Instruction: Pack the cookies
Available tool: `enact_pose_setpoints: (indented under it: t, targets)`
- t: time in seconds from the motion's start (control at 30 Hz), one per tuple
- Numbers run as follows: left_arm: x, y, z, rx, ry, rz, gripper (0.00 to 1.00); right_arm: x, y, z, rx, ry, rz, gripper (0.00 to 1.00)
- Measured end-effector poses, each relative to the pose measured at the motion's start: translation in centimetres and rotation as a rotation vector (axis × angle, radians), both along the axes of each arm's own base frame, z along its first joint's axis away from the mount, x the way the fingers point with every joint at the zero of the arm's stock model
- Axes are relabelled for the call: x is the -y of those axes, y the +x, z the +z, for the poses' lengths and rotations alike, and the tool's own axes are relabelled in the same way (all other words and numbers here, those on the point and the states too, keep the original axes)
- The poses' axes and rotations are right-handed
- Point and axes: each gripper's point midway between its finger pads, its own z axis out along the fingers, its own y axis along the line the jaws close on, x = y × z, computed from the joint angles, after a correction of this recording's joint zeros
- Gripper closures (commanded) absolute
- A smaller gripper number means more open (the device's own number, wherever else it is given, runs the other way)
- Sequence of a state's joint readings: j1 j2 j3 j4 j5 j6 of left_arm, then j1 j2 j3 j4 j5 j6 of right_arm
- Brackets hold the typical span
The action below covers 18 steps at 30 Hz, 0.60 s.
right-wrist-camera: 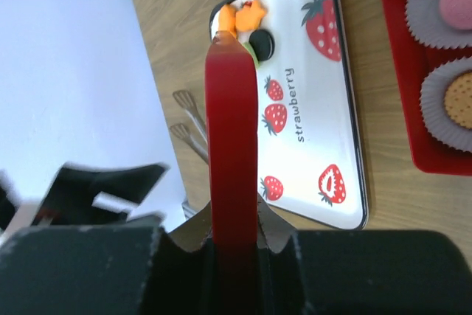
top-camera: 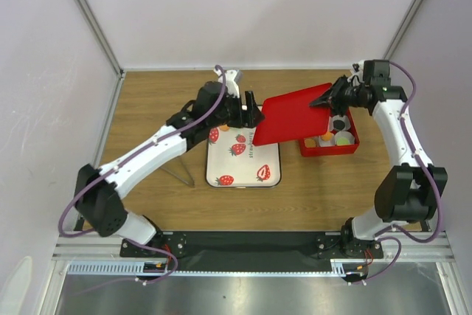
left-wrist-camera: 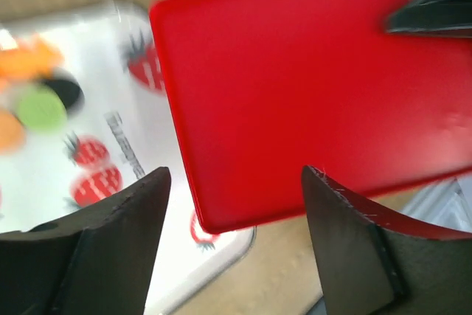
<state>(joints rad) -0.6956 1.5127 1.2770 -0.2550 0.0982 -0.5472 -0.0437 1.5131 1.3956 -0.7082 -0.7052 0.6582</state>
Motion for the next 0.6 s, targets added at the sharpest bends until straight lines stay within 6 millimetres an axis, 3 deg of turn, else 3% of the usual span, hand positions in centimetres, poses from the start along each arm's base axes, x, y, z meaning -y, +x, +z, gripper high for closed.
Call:
enact_pose_setpoints:
  t: [0.13,0.3,0.4,0.6]
  targets:
    - [-0.5,-0.3,5.8,0.272,0.015,-0.031,0.21,0.3,1.3,0.8,-0.012,-0.031,-0.024,1.00]
    - [1.2,-3.5,11.4,0.614,0.027,-0.118,0.19,0.3,2.8,2.2,-0.016,-0.054,-0.046,1.00]
    - [2.4,-4.6,11.8,0.754,0.063,-0.161,0.19,0.1,3.9,2.8,-0.023,-0.076,-0.059,1.00]
    - [4.2,-5.4,9.1,0.951,0.222,-0.212,0.20,-2.5,5.0,3.4,-0.032,-0.102,-0.029,1.00]
